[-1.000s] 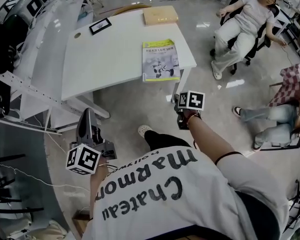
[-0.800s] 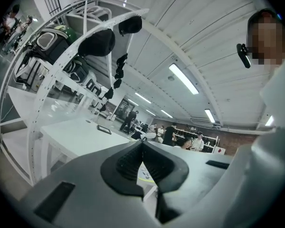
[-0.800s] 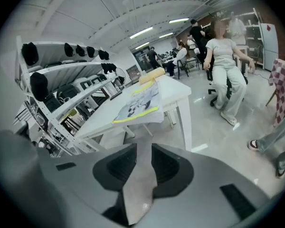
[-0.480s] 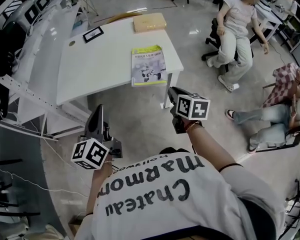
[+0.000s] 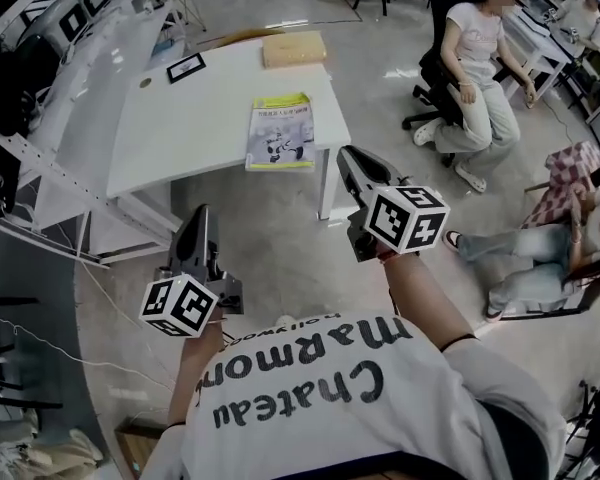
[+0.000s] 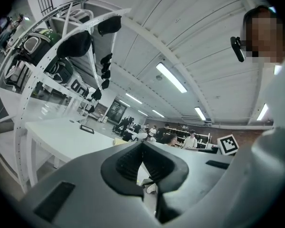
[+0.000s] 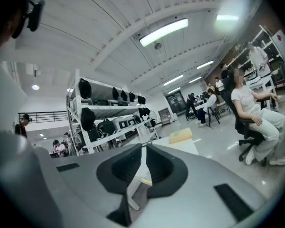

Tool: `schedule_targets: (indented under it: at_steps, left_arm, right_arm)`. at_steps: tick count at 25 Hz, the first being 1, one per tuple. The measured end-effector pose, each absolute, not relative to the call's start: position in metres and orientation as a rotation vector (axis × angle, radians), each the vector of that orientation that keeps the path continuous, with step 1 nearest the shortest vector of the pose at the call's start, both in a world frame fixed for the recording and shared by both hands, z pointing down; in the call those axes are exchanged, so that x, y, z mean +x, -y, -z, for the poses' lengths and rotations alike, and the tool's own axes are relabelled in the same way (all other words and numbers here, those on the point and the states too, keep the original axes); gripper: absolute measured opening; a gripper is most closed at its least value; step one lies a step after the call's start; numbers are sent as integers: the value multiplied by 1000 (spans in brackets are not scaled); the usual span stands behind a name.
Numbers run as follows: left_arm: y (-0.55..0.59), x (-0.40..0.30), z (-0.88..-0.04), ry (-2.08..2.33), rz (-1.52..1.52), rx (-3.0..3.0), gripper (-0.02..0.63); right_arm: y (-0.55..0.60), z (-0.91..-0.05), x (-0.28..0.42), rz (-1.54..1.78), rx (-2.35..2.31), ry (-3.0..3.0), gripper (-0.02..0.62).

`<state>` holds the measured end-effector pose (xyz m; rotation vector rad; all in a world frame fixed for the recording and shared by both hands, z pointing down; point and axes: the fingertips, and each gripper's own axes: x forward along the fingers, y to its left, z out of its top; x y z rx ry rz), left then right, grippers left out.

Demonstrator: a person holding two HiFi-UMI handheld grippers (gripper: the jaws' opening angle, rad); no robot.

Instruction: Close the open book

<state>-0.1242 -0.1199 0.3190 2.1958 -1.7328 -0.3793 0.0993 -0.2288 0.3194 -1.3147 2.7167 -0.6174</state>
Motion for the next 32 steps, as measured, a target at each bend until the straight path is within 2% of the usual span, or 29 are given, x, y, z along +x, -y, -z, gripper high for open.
schedule_targets:
  at_steps: [5, 17, 32]
  left_arm:
    - [106, -84, -313, 1760, 382, 2198, 23]
    - [62, -1, -322, 1805, 395, 2143, 23]
    - [29, 50, -335, 1862, 403, 2094, 23]
  right_arm:
    - [206, -301, 124, 478, -1214, -2776, 48]
    - [174, -322, 200, 534, -1178, -2847, 48]
    - [150, -349, 238, 551, -1105, -2945, 48]
